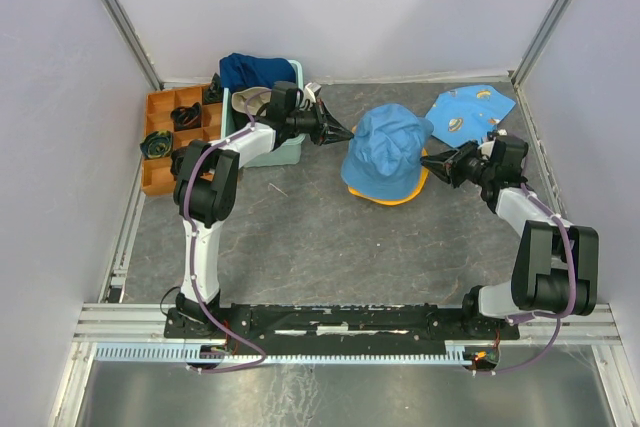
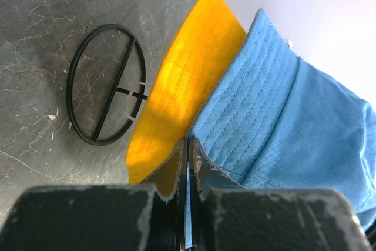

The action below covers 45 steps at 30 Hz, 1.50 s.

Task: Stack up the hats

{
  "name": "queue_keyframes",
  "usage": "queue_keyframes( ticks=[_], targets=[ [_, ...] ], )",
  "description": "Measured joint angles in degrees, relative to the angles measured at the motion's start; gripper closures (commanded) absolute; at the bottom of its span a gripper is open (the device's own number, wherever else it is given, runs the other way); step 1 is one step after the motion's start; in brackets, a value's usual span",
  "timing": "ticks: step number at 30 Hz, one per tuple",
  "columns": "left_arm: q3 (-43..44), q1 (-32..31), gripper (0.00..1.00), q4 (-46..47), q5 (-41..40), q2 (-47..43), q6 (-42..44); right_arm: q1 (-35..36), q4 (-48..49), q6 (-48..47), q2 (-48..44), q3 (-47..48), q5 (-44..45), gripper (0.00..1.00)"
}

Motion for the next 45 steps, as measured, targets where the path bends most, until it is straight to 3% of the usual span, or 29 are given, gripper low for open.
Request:
queue_keyframes(
  ticks=[2,7,9,11,14,18,24,31,34,38,45],
  targets=[
    [0.1,0.0,0.97,-0.3,0.0,0.0,0.2,0.0,1.2,1.2,0.0,-0.2,0.0,1.0],
    [0.1,0.0,0.97,-0.5,-0.1,0.0,0.4,0.0,3.9,3.5,0.0,-1.4,-0.2,0.98],
    [0.1,0.0,0.97,-0.7,-0.1,0.0,0.5,0.0,3.8,3.6,-0.2,-1.7,-0.2,0.66],
    [0.1,0.0,0.97,-0.7,-0.1,0.0,0.6,0.0,2.8,3.1,-0.7,-1.7,-0.3,0.42],
    [0.1,0.0,0.97,-0.7,-0.1,0.0,0.6,-0.3,1.6,1.8,-2.4,-1.9,-0.3,0.3],
    [0.1,0.0,0.97,-0.8,-0.3,0.0,0.6,-2.6,11.6,5.0,-2.6,-6.3,-2.3,0.26],
    [0.3,0.0,0.97,-1.5,-0.5,0.0,1.1,-7.0,34.1,15.4,8.1,-14.6,-3.7,0.26],
    [1.4,0.0,0.97,-4.3,-0.5,0.0,2.5,-8.4,52.9,24.0,14.3,-14.4,-4.0,0.26],
    [1.7,-0.1,0.97,-5.1,-0.8,0.0,2.7,-11.0,53.5,24.9,12.9,-13.9,-5.1,0.26],
    [1.8,-0.2,0.97,-5.6,-1.0,0.0,3.0,-13.1,46.4,21.2,8.2,-10.8,-6.4,0.27],
    [2.7,-0.3,0.97,-6.5,-1.1,0.3,3.0,-10.6,46.4,21.3,9.5,-8.3,-8.2,0.28]
  ],
)
